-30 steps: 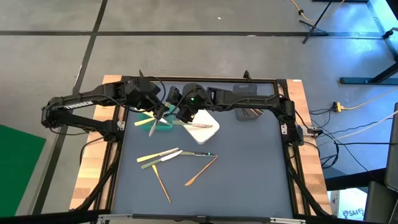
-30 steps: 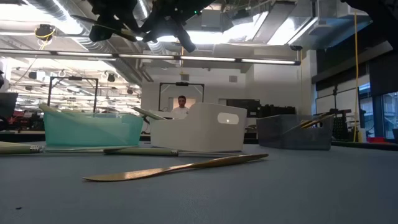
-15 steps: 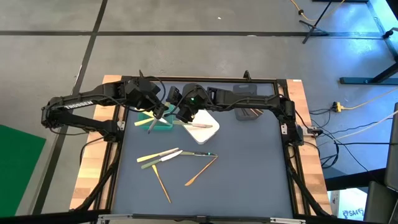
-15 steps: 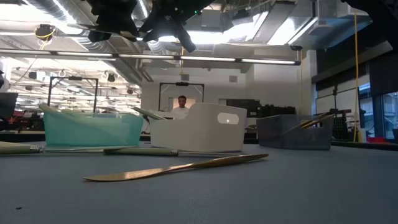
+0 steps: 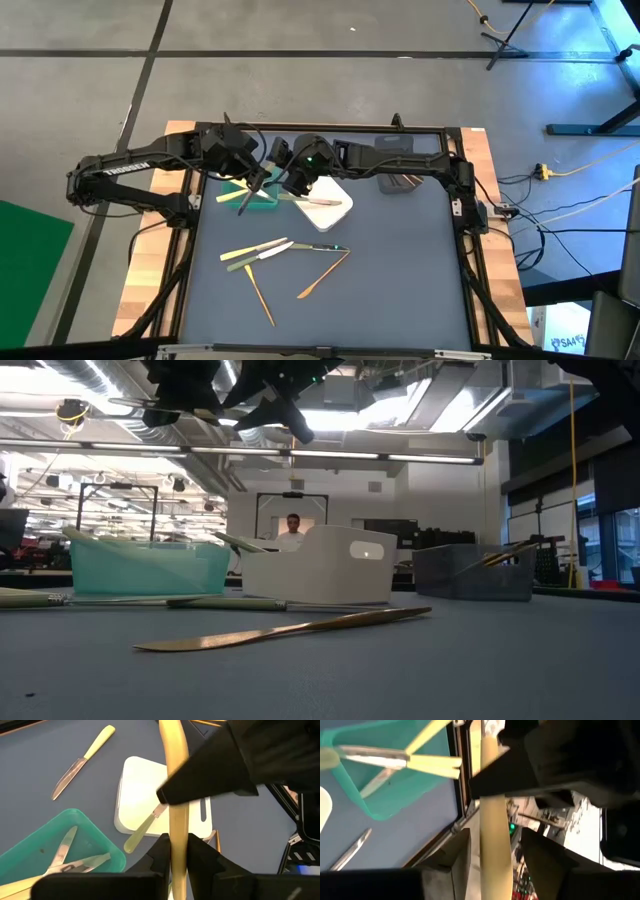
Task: Sort silverware by color (type)
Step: Put the top yellow table knife into the green bin
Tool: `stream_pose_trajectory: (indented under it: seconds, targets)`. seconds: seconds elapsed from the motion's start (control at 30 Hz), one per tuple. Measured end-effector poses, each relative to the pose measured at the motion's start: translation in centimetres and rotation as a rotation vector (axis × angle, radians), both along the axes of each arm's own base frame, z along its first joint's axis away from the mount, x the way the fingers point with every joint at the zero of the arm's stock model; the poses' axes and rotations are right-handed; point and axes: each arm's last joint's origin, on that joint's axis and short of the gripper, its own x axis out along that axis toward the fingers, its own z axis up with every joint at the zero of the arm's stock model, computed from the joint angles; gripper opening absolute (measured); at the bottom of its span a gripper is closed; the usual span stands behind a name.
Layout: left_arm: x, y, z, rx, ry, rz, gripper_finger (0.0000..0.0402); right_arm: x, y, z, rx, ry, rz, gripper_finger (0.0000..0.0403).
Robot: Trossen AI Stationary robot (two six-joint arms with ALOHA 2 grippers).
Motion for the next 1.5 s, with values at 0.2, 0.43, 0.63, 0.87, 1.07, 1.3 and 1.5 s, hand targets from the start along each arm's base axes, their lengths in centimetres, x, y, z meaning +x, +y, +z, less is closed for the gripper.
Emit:
stream_pose_trajectory:
  seconds: [0.2,0.43,0.63,0.87,1.07,1.3,1.5]
  targets:
    - [-0.2,-0.1,-0.2,-0.026,0.028,0.018,0.0036,-0.1,-0.5,0.0,-0.007,-0.011,-0.121,0.0174]
    - [-0.8,0.0,-0.7,-0.013,0.107,0.088,0.0035,-1.3,-1.8,0.7,0.061,0.012,-0.201,0.0174]
    - [-1.3,0.3,-1.1,0.058,0.167,0.232,0.0035,-2.9,-4.0,0.6,0.169,0.074,-0.319,0.0175]
    - [-1.4,0.5,-4.9,0.115,0.215,0.487,0.0035,-4.4,-7.0,-0.2,0.39,0.119,-0.45,0.0175]
    - [-0.9,1.1,-8.4,0.178,0.078,0.719,0.0035,-5.2,-9.2,-0.4,0.658,0.065,-0.557,0.0175]
    - [-1.0,1.3,-11.8,0.167,-0.051,0.857,0.0035,-5.6,-10.6,-0.5,0.863,0.023,-0.61,0.0175]
    - [-1.2,0.9,-13.6,0.203,-0.137,0.921,0.0035,-5.4,-10.6,-0.8,0.971,0.034,-0.569,0.0175]
